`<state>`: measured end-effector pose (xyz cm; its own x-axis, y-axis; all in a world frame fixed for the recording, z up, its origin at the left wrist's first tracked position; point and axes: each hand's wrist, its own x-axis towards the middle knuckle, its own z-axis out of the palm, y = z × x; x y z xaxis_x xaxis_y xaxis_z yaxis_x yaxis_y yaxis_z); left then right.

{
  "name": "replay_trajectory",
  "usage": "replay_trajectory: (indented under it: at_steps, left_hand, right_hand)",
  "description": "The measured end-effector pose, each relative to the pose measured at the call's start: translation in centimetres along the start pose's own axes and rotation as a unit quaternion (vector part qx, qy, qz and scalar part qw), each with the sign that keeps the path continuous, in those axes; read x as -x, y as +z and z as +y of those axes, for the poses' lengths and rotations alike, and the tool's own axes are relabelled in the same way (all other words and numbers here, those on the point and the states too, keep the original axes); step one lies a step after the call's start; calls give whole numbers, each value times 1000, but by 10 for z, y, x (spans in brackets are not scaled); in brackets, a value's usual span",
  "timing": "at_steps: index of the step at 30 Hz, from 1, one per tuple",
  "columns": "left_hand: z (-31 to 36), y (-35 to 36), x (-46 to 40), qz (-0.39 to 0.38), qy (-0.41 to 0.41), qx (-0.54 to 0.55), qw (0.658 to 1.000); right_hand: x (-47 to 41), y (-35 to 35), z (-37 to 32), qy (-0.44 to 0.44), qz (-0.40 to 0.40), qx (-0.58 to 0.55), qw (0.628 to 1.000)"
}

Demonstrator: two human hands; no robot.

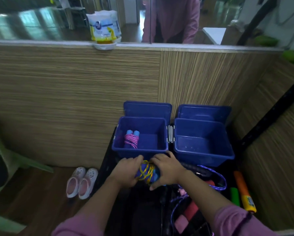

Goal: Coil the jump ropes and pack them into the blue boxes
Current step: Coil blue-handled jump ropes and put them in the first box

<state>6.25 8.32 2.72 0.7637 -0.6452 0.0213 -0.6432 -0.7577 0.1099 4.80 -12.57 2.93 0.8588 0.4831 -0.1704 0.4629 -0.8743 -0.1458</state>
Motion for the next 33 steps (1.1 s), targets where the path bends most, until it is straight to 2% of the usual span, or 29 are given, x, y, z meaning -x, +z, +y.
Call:
replay_trajectory:
  at_steps: [5, 12, 17, 20, 24, 27, 30, 33]
  left_hand:
    - [-14, -21, 4, -3, 2, 53, 999]
    - [-32, -26, 18, -28, -61, 227, 972]
    - [-25, -37, 8, -103, -70, 154, 980]
    - [-19, -34, 6, -139, -60, 52, 987]
    - [-32, -25, 13, -130, -43, -20, 990]
    - [-61, -13, 38, -60, -29, -41, 997]
    - [-80, -9, 61, -69, -55, -70, 994]
    - [-76, -1, 72, -42, -76, -26, 996]
  right_hand:
    - [-10, -3, -20, 39, -21, -35, 998]
    - [-20, -7, -23, 86, -20, -126, 988]
    - [-22, -5, -30, 69, -24, -98, 992]
    - [-23, -5, -37, 65, -14, -95, 993]
    - [-25, -6, -40, 66, -1, -153, 986]
    - [-22, -14, -25, 103, -2, -144, 984]
    - [-13, -5, -9, 153, -50, -164, 973]
    - [-10, 13, -23, 178, -105, -230, 951]
